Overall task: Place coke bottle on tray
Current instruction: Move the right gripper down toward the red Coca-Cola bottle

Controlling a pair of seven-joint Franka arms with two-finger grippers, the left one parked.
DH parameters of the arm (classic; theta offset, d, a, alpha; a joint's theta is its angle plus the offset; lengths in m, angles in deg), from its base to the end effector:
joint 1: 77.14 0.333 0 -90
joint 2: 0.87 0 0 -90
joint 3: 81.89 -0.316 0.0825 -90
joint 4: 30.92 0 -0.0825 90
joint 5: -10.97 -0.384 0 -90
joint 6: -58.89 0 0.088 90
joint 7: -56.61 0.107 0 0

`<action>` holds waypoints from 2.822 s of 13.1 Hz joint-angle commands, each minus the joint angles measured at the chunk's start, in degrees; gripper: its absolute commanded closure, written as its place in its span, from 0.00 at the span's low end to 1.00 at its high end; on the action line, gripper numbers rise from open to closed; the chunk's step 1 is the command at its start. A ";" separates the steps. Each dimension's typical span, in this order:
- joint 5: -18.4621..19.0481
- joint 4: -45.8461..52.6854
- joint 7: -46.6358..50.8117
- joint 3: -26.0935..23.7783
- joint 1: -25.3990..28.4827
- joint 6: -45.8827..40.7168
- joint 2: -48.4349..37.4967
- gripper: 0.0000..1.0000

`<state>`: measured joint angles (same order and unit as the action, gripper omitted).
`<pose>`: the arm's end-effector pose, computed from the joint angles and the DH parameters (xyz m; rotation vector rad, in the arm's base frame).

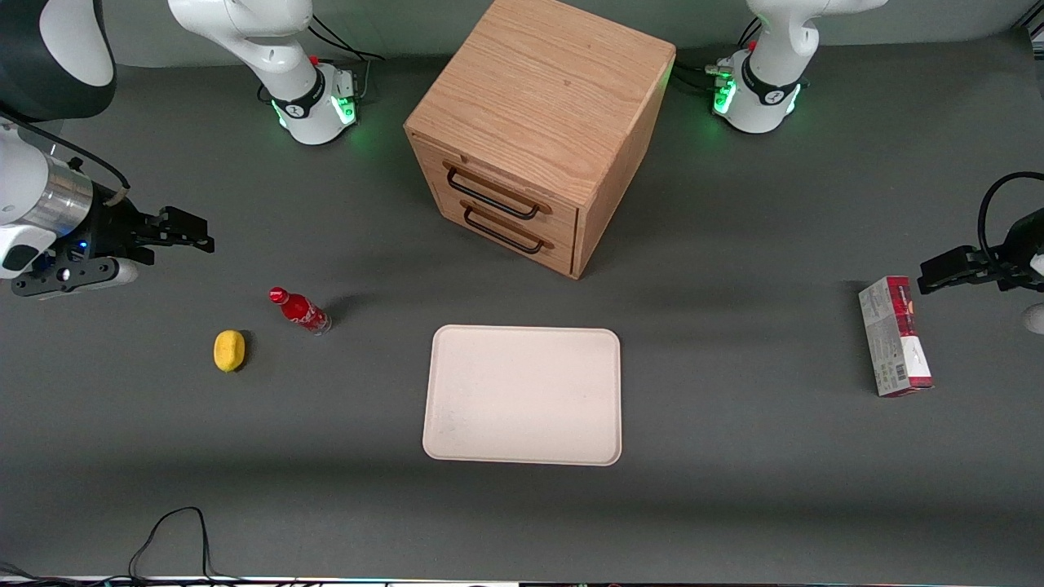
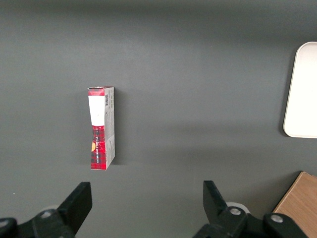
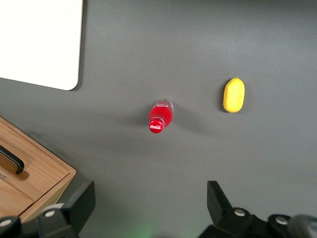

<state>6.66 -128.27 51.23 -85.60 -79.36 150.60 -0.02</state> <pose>0.5540 0.0220 0.5587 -3.0523 -0.1733 0.1692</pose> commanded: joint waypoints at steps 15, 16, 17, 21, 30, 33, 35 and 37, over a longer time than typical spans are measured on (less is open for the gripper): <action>-0.09 1.99 1.33 1.87 1.35 -7.15 -4.80 0.00; -0.09 1.20 1.25 1.69 1.35 -9.07 -6.73 0.00; -0.09 -0.37 1.25 1.60 1.43 -10.22 -9.01 0.00; -0.09 -9.61 1.25 1.95 2.40 -8.13 -17.46 0.00; -0.09 -14.43 1.16 1.95 2.31 1.16 -15.01 0.00; -0.09 -21.02 1.07 1.95 2.40 11.79 -11.42 0.00; -0.18 -24.28 1.07 1.87 2.66 19.44 -8.43 0.00; -0.18 -25.17 1.07 1.87 3.72 24.46 -4.92 0.00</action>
<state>6.67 -152.66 51.39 -84.06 -77.18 170.96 -7.44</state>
